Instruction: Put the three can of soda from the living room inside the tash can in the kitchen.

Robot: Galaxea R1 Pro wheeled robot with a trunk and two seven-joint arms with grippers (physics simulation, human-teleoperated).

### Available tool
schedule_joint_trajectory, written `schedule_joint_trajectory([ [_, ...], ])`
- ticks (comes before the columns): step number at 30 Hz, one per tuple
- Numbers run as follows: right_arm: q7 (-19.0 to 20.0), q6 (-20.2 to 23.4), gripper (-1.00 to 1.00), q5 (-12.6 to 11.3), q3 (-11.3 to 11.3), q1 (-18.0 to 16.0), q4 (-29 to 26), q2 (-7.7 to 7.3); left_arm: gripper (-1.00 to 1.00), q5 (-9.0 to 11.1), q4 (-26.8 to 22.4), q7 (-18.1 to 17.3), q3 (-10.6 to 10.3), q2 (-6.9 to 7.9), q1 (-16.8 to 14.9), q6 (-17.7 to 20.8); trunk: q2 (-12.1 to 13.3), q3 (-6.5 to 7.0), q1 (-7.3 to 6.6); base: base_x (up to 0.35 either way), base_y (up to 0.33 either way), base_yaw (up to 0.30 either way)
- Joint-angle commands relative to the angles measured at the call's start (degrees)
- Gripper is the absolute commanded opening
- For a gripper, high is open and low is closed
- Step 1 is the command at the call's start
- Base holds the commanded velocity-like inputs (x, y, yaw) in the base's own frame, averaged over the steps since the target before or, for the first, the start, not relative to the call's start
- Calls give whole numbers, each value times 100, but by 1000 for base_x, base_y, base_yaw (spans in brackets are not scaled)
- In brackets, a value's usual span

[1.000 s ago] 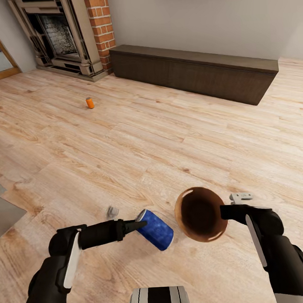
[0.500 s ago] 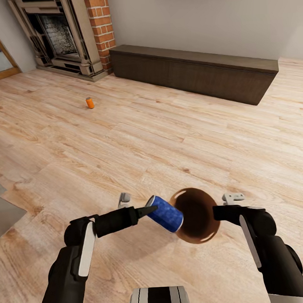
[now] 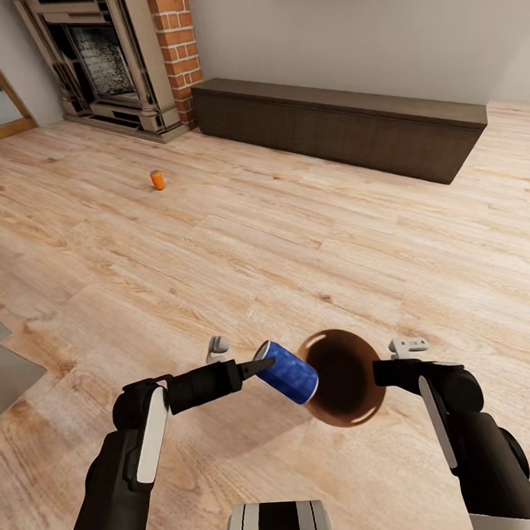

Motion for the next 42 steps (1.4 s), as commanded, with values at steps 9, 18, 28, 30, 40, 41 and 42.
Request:
schedule_joint_trajectory([
  [9,184,18,-100,-103,8,0,-1,5,-100,475,24,1034,-405,0,-71,-46,0,0,0,0,0,0],
  [18,664,22,-100,-105,9,-2,-1,155,-100,2321,38,3350,-1375,0,-180,-232,0,0,0,0,0,0],
  [28,678,22,-100,-105,144,-4,-1,274,-100,2379,164,4106,-1803,0,-194,-737,0,0,0,0,0,0],
  [30,678,22,-100,-105,166,-4,-1,279,-100,2362,205,4484,-2106,0,-194,-957,0,0,0,0,0,0],
  [40,678,22,-100,-105,176,-4,-1,280,-100,2325,355,5152,-2887,0,-194,-1321,0,0,0,0,0,0],
  [41,678,22,-100,-105,176,-4,-1,280,-100,2319,353,5281,-2965,0,-194,-1331,0,0,0,0,0,0],
  [42,678,22,-100,-105,176,-4,-1,280,-100,2318,351,5328,-2994,0,-194,-1333,0,0,0,0,0,0],
])
